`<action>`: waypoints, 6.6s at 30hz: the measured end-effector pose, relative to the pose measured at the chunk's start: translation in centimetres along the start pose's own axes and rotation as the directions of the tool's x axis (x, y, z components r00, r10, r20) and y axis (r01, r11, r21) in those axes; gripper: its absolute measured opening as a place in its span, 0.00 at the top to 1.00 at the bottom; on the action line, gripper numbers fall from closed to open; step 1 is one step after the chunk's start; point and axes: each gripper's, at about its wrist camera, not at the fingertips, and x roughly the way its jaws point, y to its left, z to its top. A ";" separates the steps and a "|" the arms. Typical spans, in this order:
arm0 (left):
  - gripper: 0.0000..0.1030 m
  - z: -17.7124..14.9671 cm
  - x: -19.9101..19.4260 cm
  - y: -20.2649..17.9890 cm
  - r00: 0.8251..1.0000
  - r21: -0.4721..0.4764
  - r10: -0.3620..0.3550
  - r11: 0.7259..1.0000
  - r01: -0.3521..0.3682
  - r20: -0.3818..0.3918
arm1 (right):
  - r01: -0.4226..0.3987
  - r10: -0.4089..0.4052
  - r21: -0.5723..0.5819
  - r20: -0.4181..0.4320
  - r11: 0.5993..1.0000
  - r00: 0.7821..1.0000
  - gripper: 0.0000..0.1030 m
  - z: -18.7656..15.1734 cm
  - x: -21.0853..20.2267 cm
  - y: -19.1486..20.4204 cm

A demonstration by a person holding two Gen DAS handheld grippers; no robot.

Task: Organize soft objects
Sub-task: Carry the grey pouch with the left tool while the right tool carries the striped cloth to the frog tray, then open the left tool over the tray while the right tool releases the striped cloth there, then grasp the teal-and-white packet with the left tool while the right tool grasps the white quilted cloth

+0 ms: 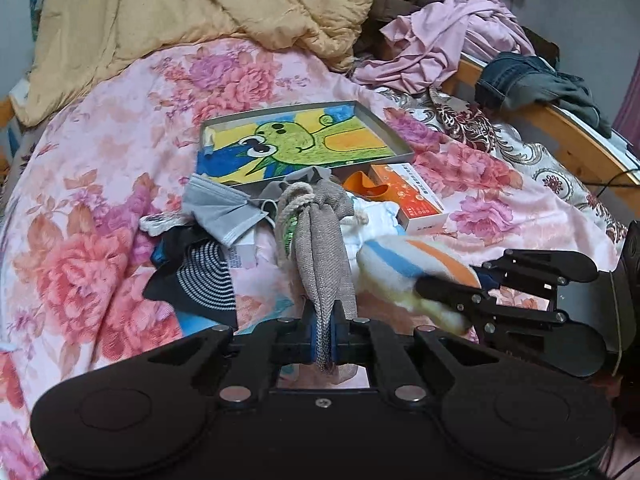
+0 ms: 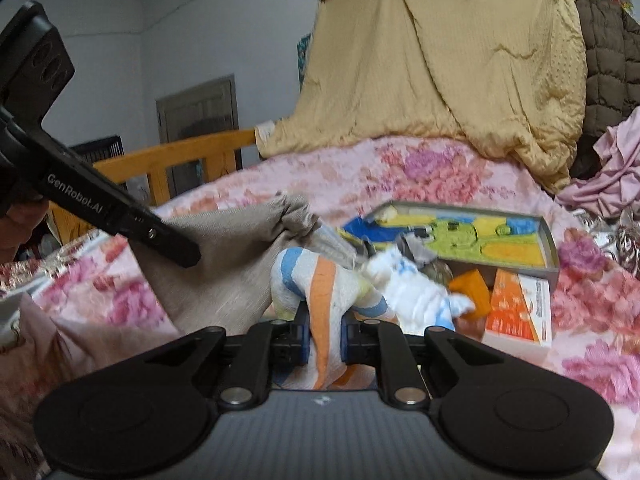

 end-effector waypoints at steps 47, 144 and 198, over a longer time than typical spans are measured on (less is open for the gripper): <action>0.95 19.7 27.9 0.0 0.982 -0.295 0.068 0.955 -0.014 0.174 | 0.177 -0.195 0.302 0.029 0.937 0.980 0.84 6.1 18.2 -26.8; 0.01 -7.2 6.1 -0.4 0.908 -0.198 0.342 0.933 -0.299 0.243 | 0.287 -0.287 0.013 -0.030 0.958 0.958 0.00 -0.3 -0.3 -3.0; 0.36 -5.7 12.3 3.1 0.999 0.223 0.011 0.975 -0.021 0.049 | 0.089 -0.173 -0.527 -0.111 0.845 0.979 0.05 -4.6 12.0 -0.2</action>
